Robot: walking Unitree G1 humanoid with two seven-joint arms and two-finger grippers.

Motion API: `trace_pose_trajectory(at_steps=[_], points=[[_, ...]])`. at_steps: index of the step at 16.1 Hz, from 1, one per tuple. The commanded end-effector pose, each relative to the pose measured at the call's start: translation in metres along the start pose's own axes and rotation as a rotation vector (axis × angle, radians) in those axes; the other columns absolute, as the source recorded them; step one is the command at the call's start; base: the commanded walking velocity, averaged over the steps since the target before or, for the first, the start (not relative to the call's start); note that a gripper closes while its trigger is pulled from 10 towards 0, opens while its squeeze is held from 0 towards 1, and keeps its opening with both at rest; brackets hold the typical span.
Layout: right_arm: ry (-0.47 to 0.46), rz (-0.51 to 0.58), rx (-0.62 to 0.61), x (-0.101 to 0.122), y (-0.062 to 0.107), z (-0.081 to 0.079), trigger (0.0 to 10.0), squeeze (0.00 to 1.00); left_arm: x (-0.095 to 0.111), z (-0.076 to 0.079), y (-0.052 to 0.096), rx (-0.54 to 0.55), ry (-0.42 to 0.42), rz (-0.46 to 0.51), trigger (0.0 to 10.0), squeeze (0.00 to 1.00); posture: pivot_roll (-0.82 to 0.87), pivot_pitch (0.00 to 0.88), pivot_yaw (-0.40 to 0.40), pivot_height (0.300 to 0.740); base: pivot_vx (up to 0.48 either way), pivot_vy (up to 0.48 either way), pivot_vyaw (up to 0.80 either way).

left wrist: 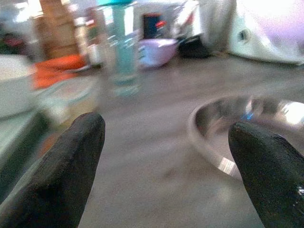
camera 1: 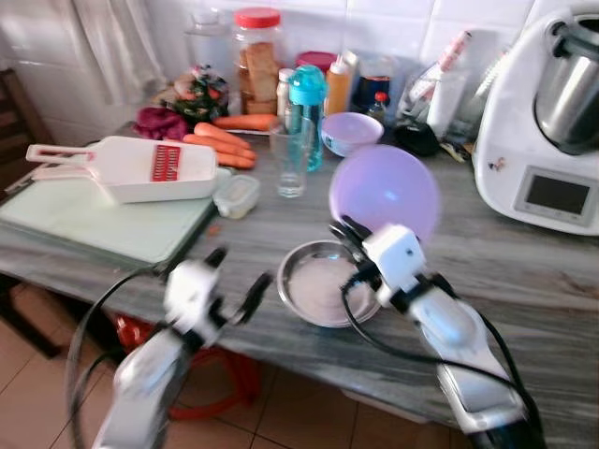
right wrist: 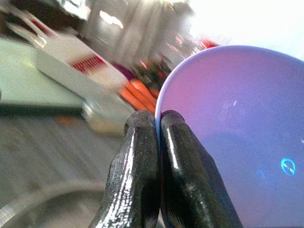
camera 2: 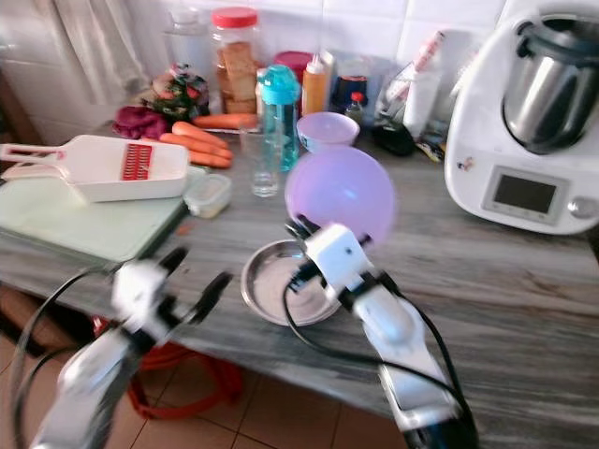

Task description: Setting the table

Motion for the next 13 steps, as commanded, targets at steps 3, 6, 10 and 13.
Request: trace_pose_trajectory(at_steps=[3, 6, 10, 13], points=[[-0.040, 0.017, 0.109, 0.000, -0.020, -0.015, 10.0, 0.00, 0.002, 0.006, 0.019, -0.040, -0.021, -0.009, 10.0, 0.00, 0.08, 0.019, -0.015, 0.740, 0.000, 0.000, 0.00], [-0.099, 0.023, 0.234, -0.003, -0.033, -0.043, 10.0, 0.00, 0.003, 0.008, 0.024, -0.045, -0.018, -0.011, 10.0, 0.00, 0.10, 0.018, -0.024, 0.740, 0.000, 0.000, 0.00], [-0.195, 0.037, 0.413, -0.005, -0.037, -0.080, 10.0, 0.00, 0.003, 0.012, 0.023, -0.058, -0.011, -0.008, 10.0, 0.00, 0.10, 0.013, -0.023, 0.740, 0.000, 0.000, 0.00], [-0.222, 0.049, 0.473, -0.009, -0.032, -0.086, 10.0, 0.00, 0.001, 0.015, 0.022, -0.074, -0.005, -0.016, 10.0, 0.00, 0.10, 0.015, -0.017, 0.740, 0.000, 0.000, 0.00]])
Point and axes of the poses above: a point about 5 cm out from each wrist's last joint towards the gripper, its own y axis pointing back from the gripper into the wrist, its own x axis along the axis of the wrist's last joint, z = x × y, the point moved 6 cm from there along -y, pointing out of the wrist towards the gripper, and after that the axes turned 4 degrees about y, right-handed, at the moved point
